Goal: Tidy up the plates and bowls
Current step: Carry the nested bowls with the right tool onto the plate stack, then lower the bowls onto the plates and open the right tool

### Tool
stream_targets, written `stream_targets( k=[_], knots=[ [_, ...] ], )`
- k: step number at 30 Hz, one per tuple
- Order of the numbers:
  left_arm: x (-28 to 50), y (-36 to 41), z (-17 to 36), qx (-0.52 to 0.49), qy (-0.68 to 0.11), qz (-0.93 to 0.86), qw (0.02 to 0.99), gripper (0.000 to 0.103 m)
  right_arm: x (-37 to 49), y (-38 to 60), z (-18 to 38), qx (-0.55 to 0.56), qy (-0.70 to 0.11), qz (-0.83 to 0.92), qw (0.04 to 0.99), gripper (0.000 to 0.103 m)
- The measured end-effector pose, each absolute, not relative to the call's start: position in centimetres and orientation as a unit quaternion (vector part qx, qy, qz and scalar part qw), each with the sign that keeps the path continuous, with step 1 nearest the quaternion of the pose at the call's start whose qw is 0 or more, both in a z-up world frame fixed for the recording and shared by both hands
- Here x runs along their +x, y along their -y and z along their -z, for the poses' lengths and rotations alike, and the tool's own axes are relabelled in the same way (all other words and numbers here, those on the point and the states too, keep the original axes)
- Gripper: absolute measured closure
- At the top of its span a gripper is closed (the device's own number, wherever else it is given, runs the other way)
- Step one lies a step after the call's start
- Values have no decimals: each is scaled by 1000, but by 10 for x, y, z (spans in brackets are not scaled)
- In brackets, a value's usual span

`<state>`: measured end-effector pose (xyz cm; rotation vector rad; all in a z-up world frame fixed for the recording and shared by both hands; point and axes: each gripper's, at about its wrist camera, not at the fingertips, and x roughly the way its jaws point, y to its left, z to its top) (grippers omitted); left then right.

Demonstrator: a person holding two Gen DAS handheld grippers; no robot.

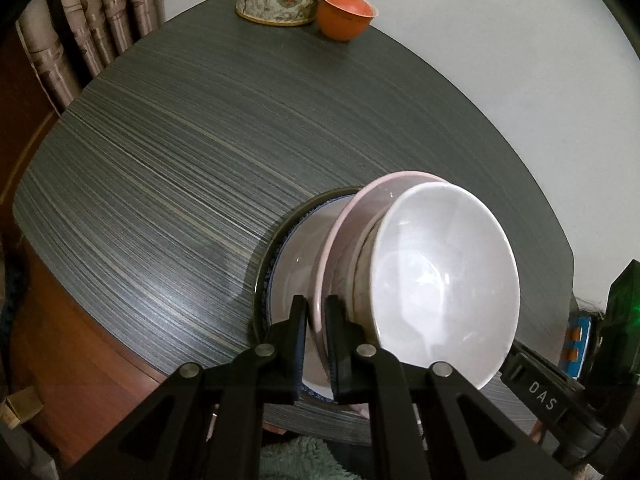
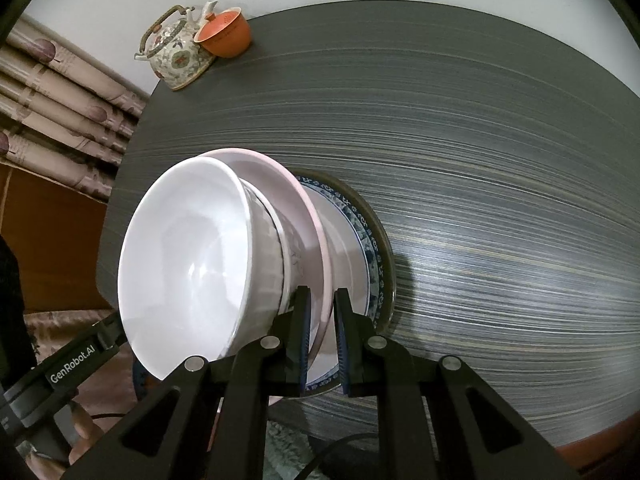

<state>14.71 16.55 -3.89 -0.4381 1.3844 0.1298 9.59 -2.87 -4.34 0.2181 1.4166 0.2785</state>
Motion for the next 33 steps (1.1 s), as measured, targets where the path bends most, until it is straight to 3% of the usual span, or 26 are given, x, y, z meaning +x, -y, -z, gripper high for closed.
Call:
stream_targets(
  k=[23, 33],
  knots=[
    [151, -150, 38, -184, -621, -59, 760, 95, 94, 26, 49, 90, -640, -124, 753, 88],
    [135, -145, 31, -186, -608, -65, 769, 93, 91, 39, 41, 93, -626, -108, 766, 63]
  ],
)
